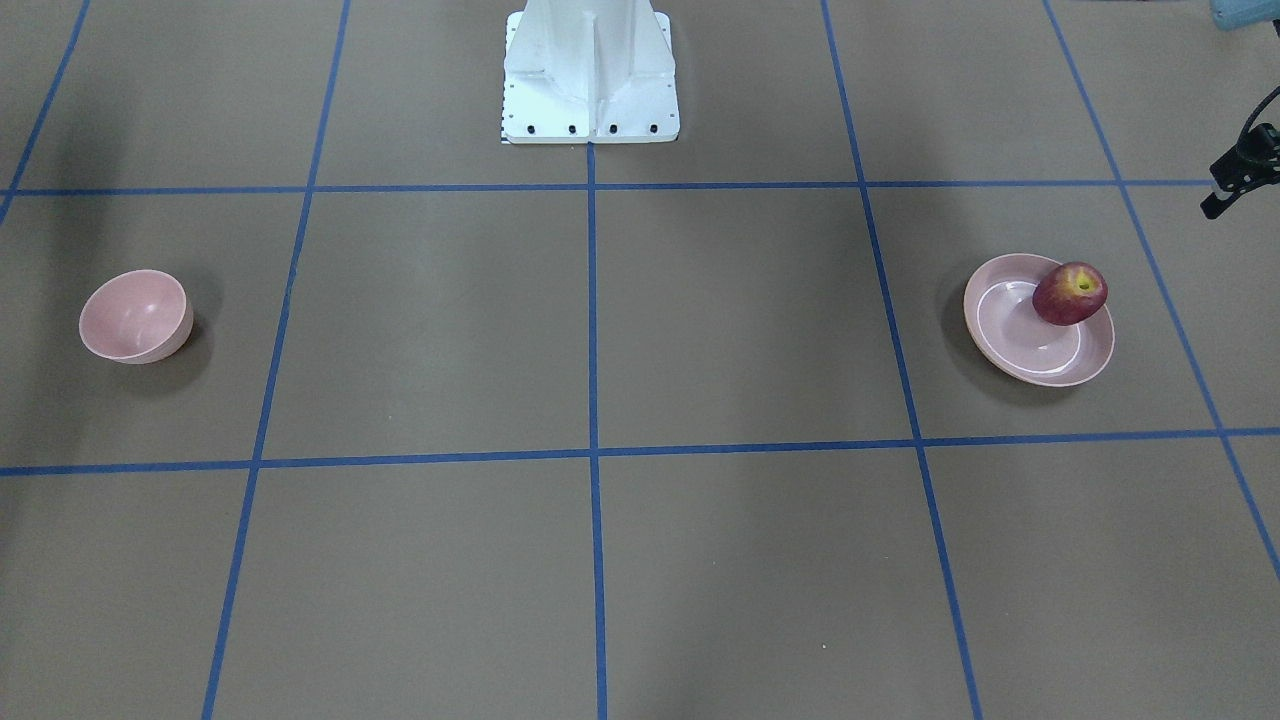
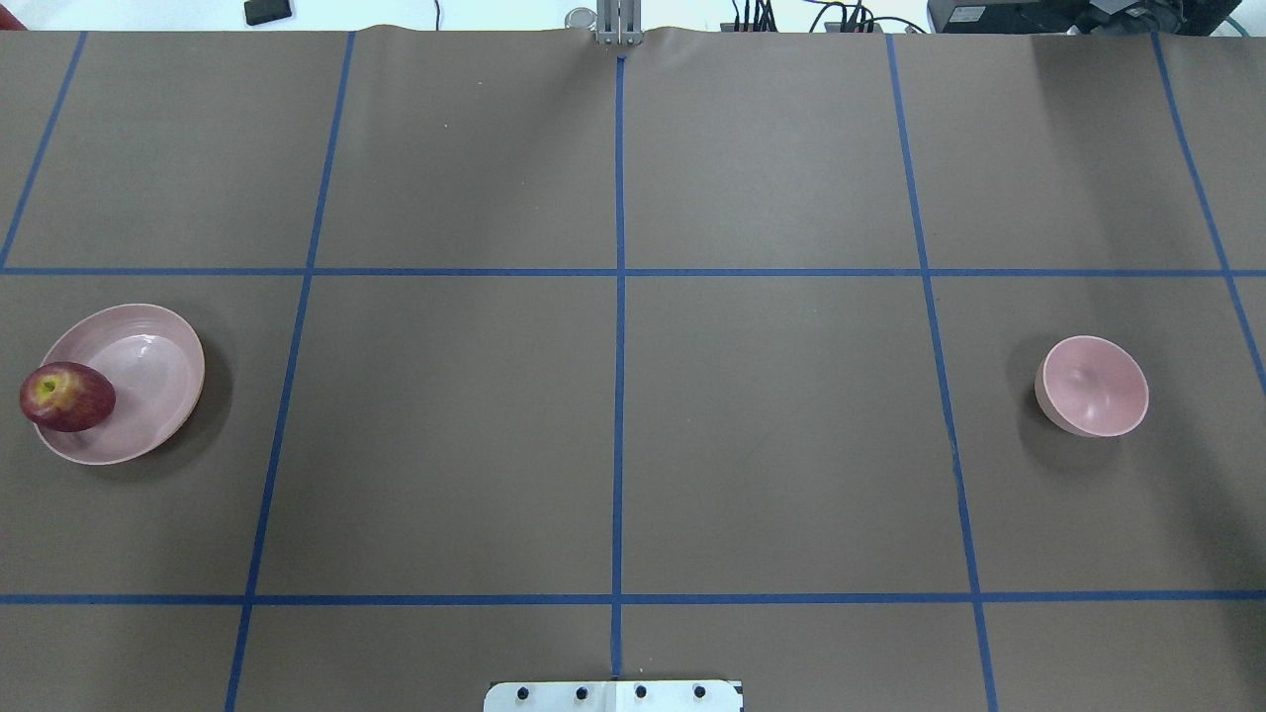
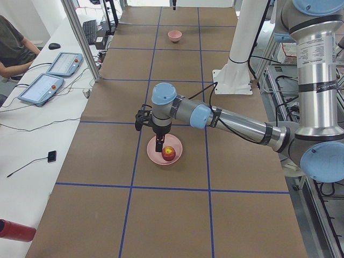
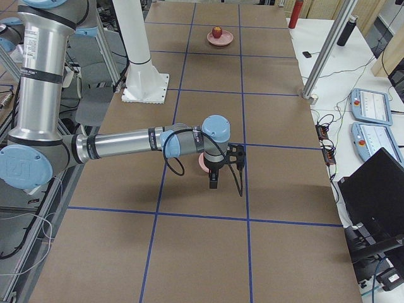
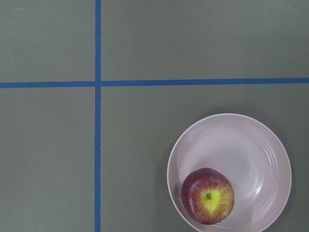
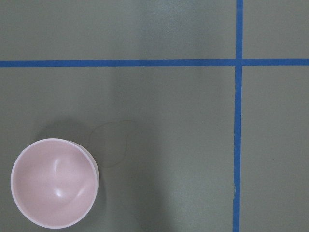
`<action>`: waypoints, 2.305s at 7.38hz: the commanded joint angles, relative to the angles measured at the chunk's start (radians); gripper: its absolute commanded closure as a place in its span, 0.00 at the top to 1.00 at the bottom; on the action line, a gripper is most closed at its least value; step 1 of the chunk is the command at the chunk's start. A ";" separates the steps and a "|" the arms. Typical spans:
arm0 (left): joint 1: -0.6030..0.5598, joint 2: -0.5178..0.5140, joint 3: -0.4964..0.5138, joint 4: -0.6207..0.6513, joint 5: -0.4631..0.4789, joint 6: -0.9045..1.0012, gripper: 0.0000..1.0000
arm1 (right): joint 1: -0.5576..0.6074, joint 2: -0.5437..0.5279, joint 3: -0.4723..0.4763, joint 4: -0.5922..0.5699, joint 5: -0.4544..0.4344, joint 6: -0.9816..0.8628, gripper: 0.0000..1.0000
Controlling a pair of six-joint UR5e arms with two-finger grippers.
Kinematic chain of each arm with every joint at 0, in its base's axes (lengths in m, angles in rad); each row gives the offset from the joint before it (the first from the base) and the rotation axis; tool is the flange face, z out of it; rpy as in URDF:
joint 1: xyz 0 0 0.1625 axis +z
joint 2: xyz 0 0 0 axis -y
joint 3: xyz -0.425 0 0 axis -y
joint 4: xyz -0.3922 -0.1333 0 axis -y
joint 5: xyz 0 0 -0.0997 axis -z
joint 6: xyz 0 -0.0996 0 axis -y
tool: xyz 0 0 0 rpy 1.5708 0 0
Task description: Move apple from plate to bowl
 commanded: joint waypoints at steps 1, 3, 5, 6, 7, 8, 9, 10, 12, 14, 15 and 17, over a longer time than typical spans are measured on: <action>-0.007 0.019 -0.020 -0.003 -0.005 -0.073 0.98 | 0.000 0.000 0.001 0.003 0.001 0.003 1.00; -0.005 0.054 -0.059 -0.022 -0.002 -0.064 0.98 | 0.000 0.002 -0.002 0.003 0.001 0.003 1.00; -0.002 0.063 -0.085 -0.017 -0.014 -0.075 0.98 | 0.000 0.002 -0.003 0.003 0.001 0.004 1.00; -0.004 0.063 -0.086 -0.020 -0.011 -0.079 0.98 | 0.000 0.000 -0.003 0.003 0.003 0.003 1.00; -0.004 0.062 -0.086 -0.020 -0.006 -0.081 0.98 | -0.001 0.005 0.001 0.009 0.001 0.001 1.00; -0.004 0.057 -0.088 -0.020 -0.006 -0.081 0.98 | -0.006 0.014 0.000 0.024 0.001 0.004 1.00; -0.004 0.060 -0.102 -0.020 -0.009 -0.081 0.98 | -0.006 0.013 0.004 0.024 0.003 0.019 1.00; -0.004 0.063 -0.112 -0.020 -0.011 -0.081 0.98 | -0.008 0.014 0.007 0.026 0.003 0.058 1.00; -0.004 0.063 -0.119 -0.019 -0.009 -0.081 0.98 | -0.018 0.057 -0.040 0.044 0.018 0.090 1.00; -0.002 0.062 -0.119 -0.017 -0.008 -0.081 0.98 | -0.020 0.052 -0.064 0.122 0.035 0.108 1.00; -0.001 0.062 -0.117 -0.016 -0.008 -0.081 0.98 | -0.021 0.089 -0.071 0.118 0.038 0.213 1.00; -0.001 0.062 -0.114 -0.014 -0.011 -0.081 0.98 | -0.069 0.108 -0.071 0.126 0.059 0.300 1.00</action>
